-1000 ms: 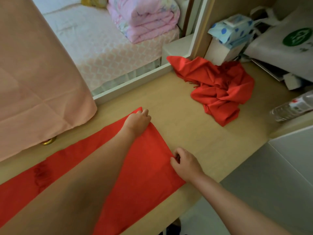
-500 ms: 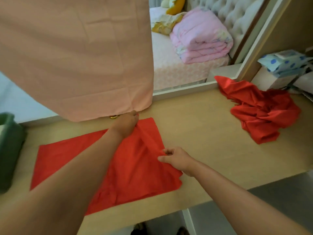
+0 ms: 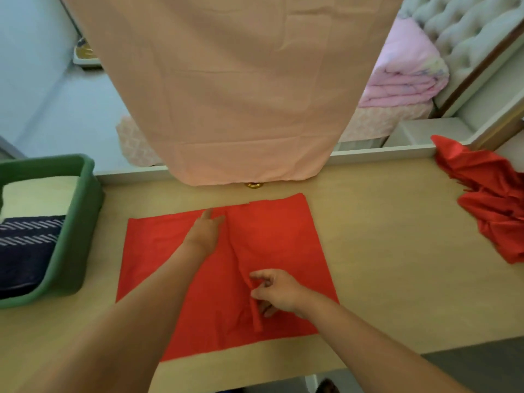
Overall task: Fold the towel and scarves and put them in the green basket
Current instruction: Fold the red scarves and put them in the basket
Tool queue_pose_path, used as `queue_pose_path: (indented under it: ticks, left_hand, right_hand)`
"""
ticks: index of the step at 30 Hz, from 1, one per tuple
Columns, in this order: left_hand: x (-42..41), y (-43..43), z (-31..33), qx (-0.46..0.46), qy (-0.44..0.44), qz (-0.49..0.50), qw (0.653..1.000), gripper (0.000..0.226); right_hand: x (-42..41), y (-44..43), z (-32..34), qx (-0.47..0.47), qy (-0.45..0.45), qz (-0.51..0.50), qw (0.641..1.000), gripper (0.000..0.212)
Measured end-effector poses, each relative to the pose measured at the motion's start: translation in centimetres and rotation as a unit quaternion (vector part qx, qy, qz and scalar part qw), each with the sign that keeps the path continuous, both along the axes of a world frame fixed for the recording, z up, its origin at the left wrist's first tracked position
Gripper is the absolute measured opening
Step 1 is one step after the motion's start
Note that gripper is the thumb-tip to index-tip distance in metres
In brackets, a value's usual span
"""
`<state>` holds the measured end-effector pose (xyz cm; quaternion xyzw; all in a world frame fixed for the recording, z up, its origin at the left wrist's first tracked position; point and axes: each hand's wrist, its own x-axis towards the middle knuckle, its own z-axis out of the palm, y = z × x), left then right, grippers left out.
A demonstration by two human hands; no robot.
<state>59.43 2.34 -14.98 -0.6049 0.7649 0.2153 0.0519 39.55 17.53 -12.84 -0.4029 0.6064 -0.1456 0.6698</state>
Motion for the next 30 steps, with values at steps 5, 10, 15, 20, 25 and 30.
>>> queue_pose_path:
  ticks: [5, 10, 15, 20, 25, 30]
  left_hand:
    - [1.1, 0.6, -1.9, -0.003, 0.058, 0.054, 0.997, 0.046]
    - [-1.5, 0.1, -2.3, 0.015, 0.093, 0.129, 0.987, 0.042]
    - [-3.9, -2.0, -3.0, 0.043, 0.174, 0.293, 0.939, 0.038]
    - [-4.5, -3.4, -3.0, 0.017, 0.209, 0.357, 0.91, 0.006]
    - [-3.9, -4.1, -3.3, -0.083, 0.222, 0.36, 0.902, 0.011]
    - [-3.0, -4.5, -5.0, -0.116, 0.161, 0.279, 0.94, 0.015]
  right_hand:
    - [1.5, -1.4, -1.6, 0.008, 0.101, 0.04, 0.994, 0.037]
    - [-1.2, -3.8, -3.0, -0.148, 0.237, 0.004, 0.96, 0.028]
    - [-4.0, -5.0, -3.6, -0.278, 0.356, 0.08, 0.889, 0.035]
    - [-5.7, -7.2, -3.9, -0.357, 0.421, 0.16, 0.818, 0.041]
    - [-6.6, -9.8, -5.1, -0.376, 0.444, 0.189, 0.791, 0.045]
    - [-7.5, -10.8, -5.9, -0.315, 0.454, 0.251, 0.795, 0.057]
